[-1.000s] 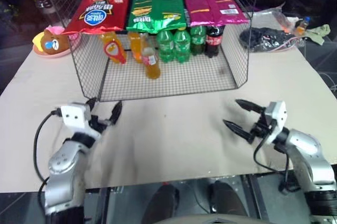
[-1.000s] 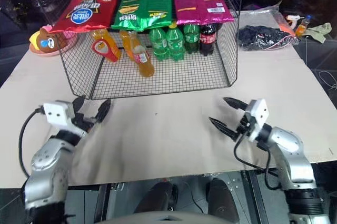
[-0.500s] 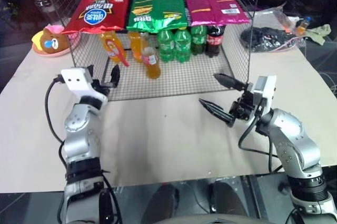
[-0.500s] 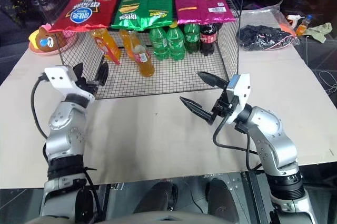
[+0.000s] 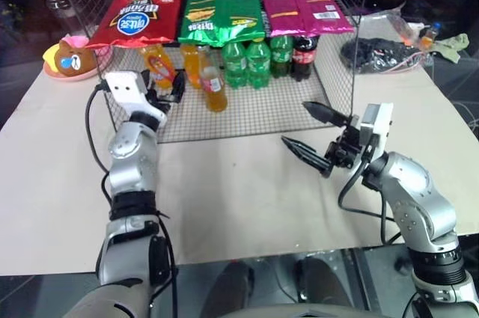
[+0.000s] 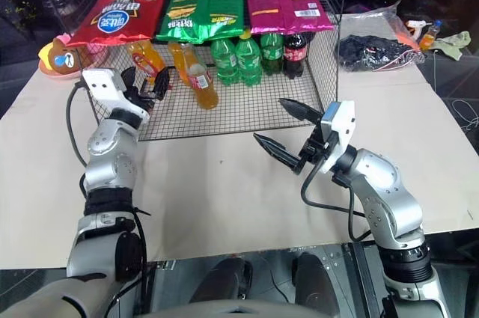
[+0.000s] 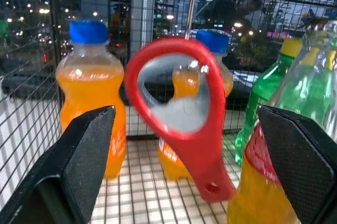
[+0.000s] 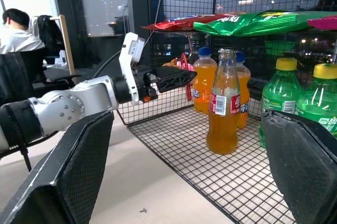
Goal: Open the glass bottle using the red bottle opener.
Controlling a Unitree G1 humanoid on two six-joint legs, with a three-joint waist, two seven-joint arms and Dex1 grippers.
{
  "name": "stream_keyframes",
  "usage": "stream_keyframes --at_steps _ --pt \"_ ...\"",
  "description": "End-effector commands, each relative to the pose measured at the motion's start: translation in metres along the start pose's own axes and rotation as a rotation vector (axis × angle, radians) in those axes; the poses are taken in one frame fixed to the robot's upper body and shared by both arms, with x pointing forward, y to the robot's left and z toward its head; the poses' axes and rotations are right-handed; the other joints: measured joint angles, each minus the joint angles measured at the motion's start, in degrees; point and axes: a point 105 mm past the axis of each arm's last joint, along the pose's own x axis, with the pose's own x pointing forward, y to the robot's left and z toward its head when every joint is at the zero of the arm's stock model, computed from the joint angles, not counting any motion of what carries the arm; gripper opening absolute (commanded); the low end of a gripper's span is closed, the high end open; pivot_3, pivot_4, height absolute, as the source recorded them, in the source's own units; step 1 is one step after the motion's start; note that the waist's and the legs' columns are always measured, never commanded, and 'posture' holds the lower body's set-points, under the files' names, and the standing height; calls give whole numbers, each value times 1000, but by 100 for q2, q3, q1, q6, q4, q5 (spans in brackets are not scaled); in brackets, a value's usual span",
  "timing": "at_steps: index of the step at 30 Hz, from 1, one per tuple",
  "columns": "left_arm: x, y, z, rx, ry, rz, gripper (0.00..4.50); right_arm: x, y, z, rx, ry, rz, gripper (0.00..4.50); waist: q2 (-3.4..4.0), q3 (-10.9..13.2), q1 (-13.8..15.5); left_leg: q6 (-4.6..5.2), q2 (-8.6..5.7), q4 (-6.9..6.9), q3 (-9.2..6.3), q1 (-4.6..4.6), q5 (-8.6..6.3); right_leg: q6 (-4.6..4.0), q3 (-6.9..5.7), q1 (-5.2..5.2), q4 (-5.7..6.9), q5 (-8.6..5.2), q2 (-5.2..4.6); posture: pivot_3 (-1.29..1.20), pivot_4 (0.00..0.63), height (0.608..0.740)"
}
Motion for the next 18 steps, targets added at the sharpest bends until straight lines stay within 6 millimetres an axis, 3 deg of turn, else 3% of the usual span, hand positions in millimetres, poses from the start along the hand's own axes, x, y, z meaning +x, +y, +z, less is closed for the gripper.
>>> stream_keyframes --at_steps 1,8,11,18 --pt "6 2 12 33 -51 5 4441 3 6 13 -42 -34 23 4500 0 0 0 0 0 0 -1 -1 0 0 0 0 0 0 0 0 150 740" --pt "13 1 10 26 -67 6 4441 1 5 12 -41 -23 18 4500 -1 1 2 0 -2 5 -11 -9 0 0 -12 -1 -1 0 0 0 150 740" --pt "15 0 12 19 -82 -1 3733 1 5 11 -40 -21 17 4500 -1 1 1 0 -3 6 -12 -10 0 0 -14 -1 -1 0 -1 0 150 740" --pt "12 -2 10 19 -85 -19 786 2 3 11 -37 -18 16 4500 -1 1 0 0 -3 9 -16 -12 0 0 -16 -1 0 0 -1 0 150 740"
